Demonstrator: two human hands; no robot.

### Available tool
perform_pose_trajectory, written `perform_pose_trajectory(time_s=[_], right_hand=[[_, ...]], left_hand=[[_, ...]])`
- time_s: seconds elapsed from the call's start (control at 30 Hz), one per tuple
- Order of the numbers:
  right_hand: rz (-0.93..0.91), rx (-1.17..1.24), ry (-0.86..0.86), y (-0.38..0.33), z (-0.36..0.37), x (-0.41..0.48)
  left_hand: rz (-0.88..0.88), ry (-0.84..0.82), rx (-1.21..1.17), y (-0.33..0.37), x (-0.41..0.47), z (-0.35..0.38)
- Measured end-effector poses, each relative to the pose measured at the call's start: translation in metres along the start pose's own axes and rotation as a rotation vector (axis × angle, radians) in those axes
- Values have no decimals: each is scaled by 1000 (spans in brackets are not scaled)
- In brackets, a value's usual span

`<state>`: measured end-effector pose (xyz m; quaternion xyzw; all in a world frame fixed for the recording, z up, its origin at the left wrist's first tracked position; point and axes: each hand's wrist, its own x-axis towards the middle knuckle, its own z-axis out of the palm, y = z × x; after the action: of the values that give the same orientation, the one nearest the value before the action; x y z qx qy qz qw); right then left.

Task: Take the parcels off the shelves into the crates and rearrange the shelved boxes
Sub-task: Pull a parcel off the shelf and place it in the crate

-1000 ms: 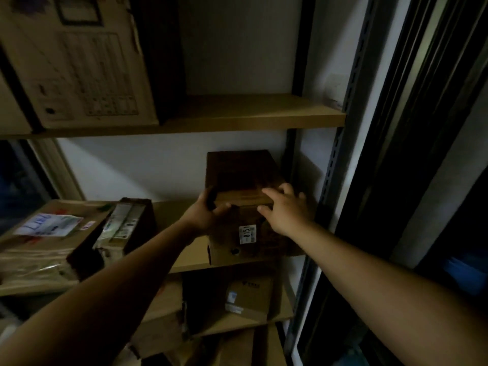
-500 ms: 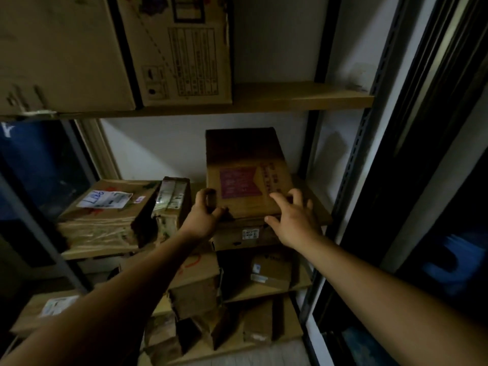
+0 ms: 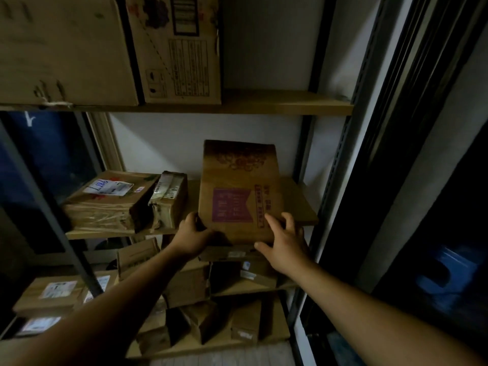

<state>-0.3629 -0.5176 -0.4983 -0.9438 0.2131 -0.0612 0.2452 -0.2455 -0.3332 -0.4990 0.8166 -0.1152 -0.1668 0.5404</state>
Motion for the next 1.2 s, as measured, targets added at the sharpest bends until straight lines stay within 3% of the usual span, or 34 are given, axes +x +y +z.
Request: perform_pose_trajectory(time_s=[0.2, 0.33, 0.53, 0.63, 0.77, 0.83, 0.97, 1.07, 1.2], right_hand=[[-83, 80, 46, -8, -16, 12], [-89, 202, 0, -5, -23, 20], [-7, -32, -47, 3, -32, 28], [31, 18, -59, 10, -37, 34], [89, 100, -53, 20, -39, 37], [88, 66, 0, 23, -40, 37], [48, 147, -17, 21, -48, 42], [105, 350, -125, 16, -50, 45], [325, 688, -236, 4, -47, 47]], left_hand=[[38, 65, 59, 21, -7, -12], [149, 108, 272, 34, -7, -13], [329, 152, 674, 57, -9, 16], [338, 93, 610, 55, -8, 17], [4, -80, 347, 27, -2, 0], [-83, -130, 127, 20, -3, 1], [-36, -15, -238, 39, -4, 15], [-29, 193, -172, 54, 7, 16], [17, 227, -2, 53, 12, 8]])
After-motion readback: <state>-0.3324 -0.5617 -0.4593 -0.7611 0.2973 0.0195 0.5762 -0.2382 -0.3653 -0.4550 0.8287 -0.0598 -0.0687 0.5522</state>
